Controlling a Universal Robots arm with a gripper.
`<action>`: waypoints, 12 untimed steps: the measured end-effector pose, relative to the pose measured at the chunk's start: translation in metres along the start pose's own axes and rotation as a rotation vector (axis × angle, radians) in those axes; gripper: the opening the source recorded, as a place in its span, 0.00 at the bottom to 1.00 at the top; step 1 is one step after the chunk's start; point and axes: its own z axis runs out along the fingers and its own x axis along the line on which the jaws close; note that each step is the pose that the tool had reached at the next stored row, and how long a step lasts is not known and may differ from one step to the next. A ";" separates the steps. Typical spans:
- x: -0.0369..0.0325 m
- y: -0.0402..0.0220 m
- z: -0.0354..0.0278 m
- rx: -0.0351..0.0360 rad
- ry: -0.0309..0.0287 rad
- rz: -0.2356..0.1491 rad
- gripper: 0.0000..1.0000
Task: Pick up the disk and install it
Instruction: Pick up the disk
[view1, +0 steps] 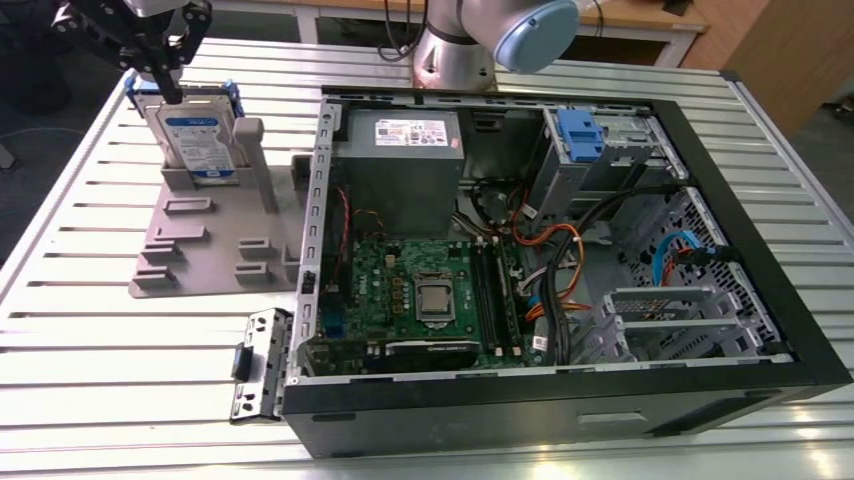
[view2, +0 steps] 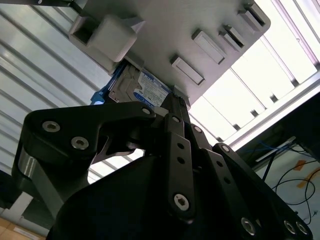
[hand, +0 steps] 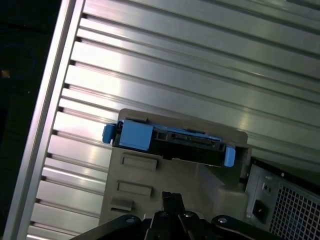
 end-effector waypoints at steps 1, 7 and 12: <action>0.0000 0.0000 0.0000 -0.0001 0.0000 -0.002 0.10; 0.0000 0.0000 0.0000 -0.0003 -0.0002 -0.011 0.10; 0.0000 0.0000 0.0000 -0.0007 -0.0005 -0.024 0.10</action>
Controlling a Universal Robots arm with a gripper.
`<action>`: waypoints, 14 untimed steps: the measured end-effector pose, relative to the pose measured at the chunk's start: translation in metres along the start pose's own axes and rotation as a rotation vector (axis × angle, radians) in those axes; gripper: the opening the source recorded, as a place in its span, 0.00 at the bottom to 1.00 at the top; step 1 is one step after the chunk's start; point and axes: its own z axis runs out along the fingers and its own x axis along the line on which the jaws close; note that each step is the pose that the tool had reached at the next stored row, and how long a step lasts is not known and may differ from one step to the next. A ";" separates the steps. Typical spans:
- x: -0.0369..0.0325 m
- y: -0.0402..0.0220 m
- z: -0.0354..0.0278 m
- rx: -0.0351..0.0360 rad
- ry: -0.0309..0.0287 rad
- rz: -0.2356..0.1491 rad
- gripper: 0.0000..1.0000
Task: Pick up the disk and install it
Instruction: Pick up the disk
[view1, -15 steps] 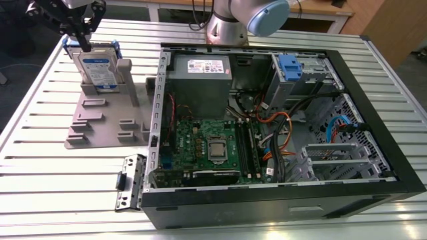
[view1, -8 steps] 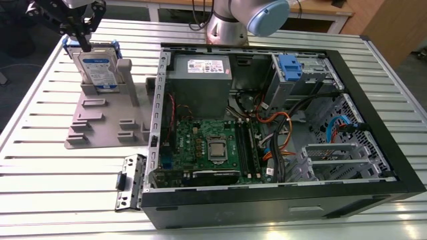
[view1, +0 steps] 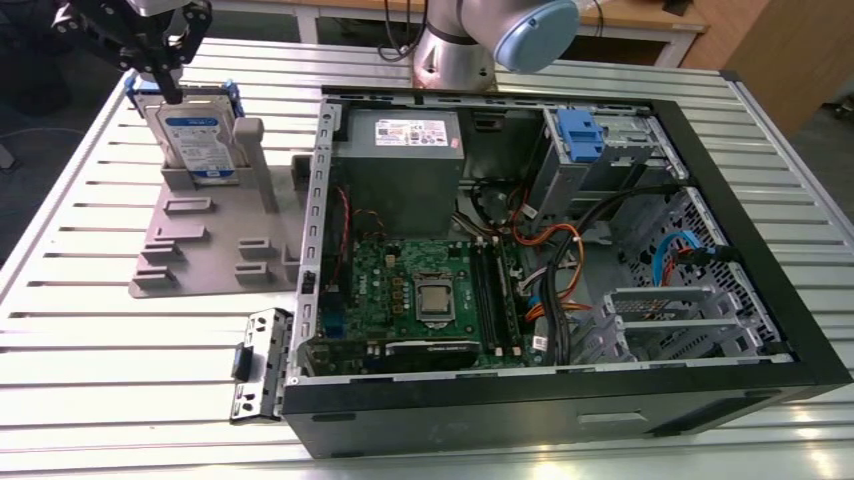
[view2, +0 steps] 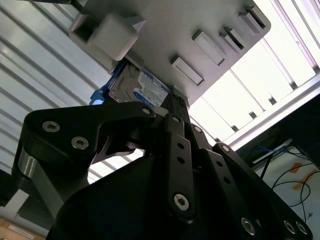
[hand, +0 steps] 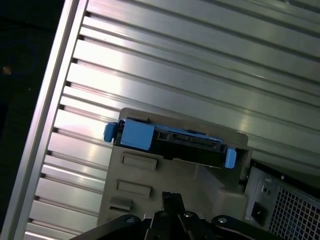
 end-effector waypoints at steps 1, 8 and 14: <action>0.0000 0.0000 0.0000 -0.0001 0.0000 -0.004 0.10; 0.0000 0.0000 0.0000 -0.0010 -0.0007 -0.035 0.10; 0.0000 0.0000 0.0000 -0.0020 -0.0013 -0.066 0.10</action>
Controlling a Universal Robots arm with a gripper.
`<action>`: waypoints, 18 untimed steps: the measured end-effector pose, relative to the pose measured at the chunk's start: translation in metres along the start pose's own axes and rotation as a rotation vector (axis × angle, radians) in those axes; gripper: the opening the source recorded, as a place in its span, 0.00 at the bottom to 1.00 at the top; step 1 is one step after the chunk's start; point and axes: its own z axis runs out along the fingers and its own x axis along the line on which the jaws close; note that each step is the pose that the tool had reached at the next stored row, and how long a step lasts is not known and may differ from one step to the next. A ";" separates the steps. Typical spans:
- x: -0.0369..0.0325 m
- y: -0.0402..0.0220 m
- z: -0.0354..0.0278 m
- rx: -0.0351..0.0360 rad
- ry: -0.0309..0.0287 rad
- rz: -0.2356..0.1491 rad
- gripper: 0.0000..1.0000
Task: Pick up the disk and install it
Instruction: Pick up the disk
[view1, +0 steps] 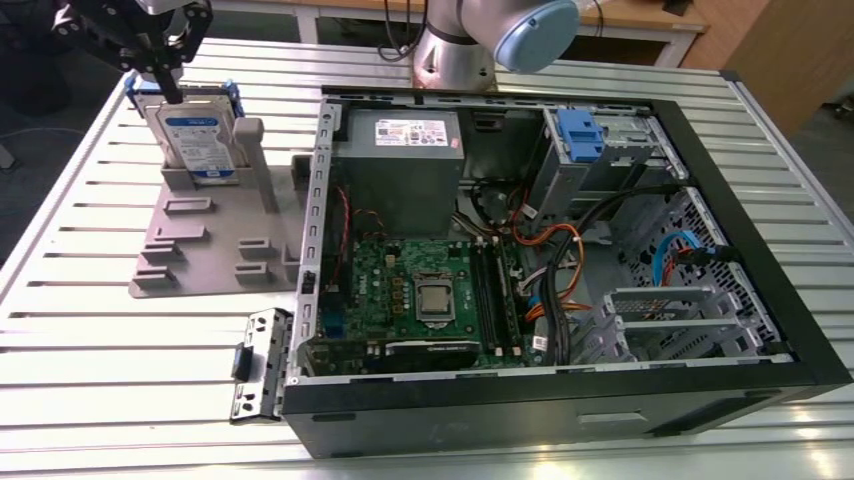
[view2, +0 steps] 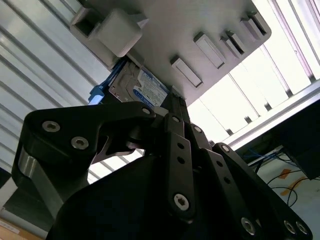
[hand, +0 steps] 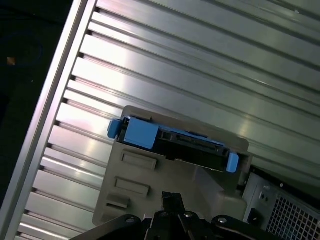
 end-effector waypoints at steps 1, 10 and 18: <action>0.0000 0.0000 0.0000 -0.0002 -0.0001 -0.005 0.10; 0.0000 0.0000 0.0000 -0.0015 -0.0010 -0.053 0.10; 0.0000 0.0000 0.0000 -0.0029 -0.0019 -0.099 0.10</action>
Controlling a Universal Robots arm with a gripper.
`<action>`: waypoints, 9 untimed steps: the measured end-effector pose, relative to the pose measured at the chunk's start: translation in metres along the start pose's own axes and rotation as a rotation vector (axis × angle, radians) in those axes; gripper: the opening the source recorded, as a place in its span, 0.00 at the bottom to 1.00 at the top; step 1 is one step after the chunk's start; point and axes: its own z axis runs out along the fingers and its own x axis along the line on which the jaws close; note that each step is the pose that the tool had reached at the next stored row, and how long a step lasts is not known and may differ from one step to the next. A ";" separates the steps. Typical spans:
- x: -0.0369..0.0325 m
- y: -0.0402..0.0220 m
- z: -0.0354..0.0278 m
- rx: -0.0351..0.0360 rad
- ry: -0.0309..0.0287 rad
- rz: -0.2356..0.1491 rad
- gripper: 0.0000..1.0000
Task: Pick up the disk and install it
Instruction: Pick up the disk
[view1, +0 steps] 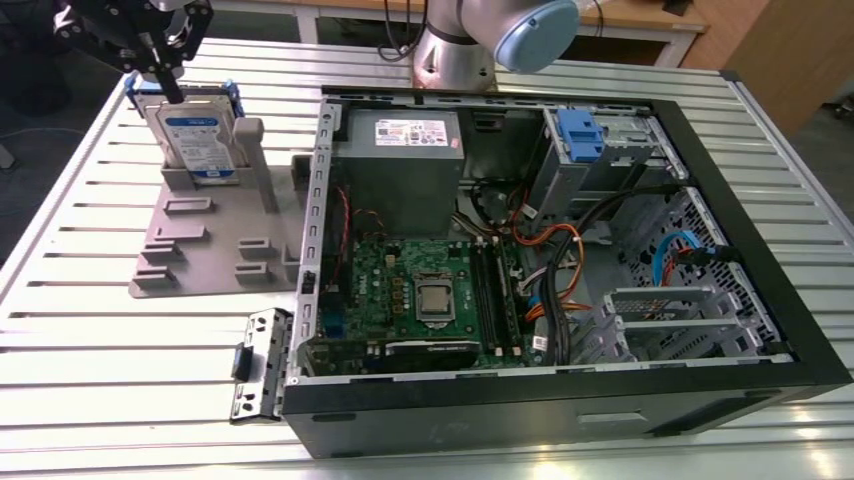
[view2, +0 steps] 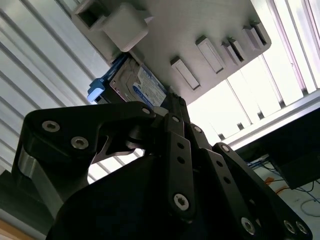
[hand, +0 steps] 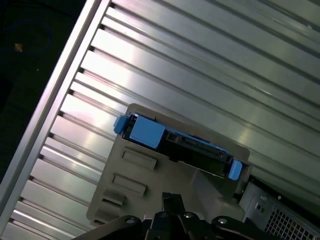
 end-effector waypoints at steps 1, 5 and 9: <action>0.0000 0.0000 0.0000 -0.0002 -0.0001 -0.006 0.10; 0.0000 0.0000 0.0000 -0.0009 -0.0006 -0.031 0.10; 0.0000 0.0000 0.0000 -0.0014 -0.0009 -0.046 0.10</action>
